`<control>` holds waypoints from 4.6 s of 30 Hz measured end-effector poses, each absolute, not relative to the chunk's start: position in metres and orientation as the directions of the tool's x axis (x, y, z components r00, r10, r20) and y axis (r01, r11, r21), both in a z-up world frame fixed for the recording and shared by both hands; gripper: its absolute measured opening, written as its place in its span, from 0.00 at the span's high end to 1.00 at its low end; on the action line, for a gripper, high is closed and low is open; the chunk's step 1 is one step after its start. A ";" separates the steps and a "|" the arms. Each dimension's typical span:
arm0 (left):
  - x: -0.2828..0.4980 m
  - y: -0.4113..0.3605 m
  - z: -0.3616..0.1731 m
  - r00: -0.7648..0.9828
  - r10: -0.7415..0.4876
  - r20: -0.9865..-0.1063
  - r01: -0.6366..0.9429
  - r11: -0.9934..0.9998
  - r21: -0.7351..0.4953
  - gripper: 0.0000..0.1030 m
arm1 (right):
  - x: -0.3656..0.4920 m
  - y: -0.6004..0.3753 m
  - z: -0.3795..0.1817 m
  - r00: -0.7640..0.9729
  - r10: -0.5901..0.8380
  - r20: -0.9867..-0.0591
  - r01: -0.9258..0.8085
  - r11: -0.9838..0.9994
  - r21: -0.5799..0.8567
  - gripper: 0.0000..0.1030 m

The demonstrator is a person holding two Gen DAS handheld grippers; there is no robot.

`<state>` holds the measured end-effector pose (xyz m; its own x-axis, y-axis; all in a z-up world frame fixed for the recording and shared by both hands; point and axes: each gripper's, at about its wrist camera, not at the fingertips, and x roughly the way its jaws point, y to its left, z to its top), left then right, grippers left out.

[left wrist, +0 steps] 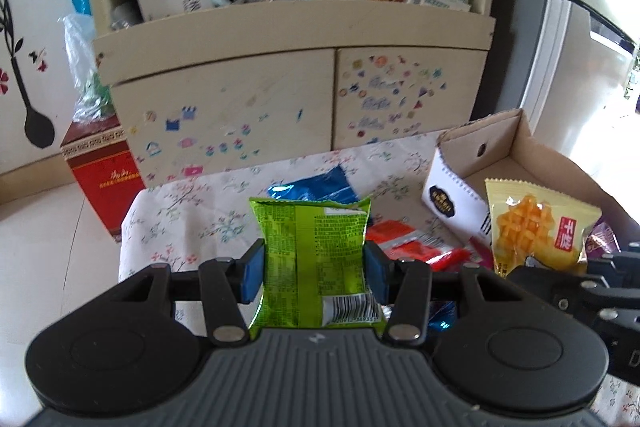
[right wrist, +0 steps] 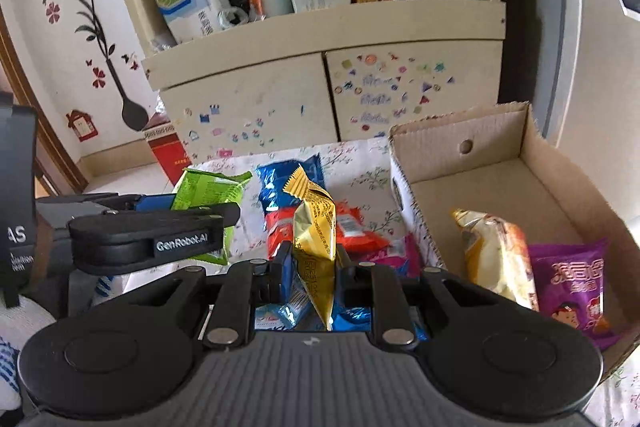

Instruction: Organize snacks

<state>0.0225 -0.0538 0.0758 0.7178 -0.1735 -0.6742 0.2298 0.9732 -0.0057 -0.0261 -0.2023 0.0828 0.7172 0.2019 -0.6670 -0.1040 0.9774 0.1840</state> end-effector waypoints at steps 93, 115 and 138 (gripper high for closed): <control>0.060 -0.031 0.067 0.569 -0.248 -0.784 0.165 0.968 -0.187 0.10 | -0.028 -0.244 0.070 0.649 0.294 -0.702 0.002 0.922 0.388 0.37; 0.068 -0.043 0.030 0.476 -0.291 -0.830 0.189 0.956 -0.226 0.10 | -0.010 -0.229 0.045 0.567 0.278 -0.776 0.058 0.926 0.374 0.37; 0.064 -0.015 0.015 0.478 -0.214 -0.852 0.183 0.973 -0.142 0.17 | 0.004 -0.210 0.036 0.546 0.239 -0.803 0.033 0.952 0.305 0.36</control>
<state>0.0643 -0.0147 0.0146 0.4784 -0.2143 -0.8516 0.1834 0.9728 -0.1417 0.0045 -0.2099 0.0364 0.5456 0.2387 -0.8033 0.0330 0.9517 0.3052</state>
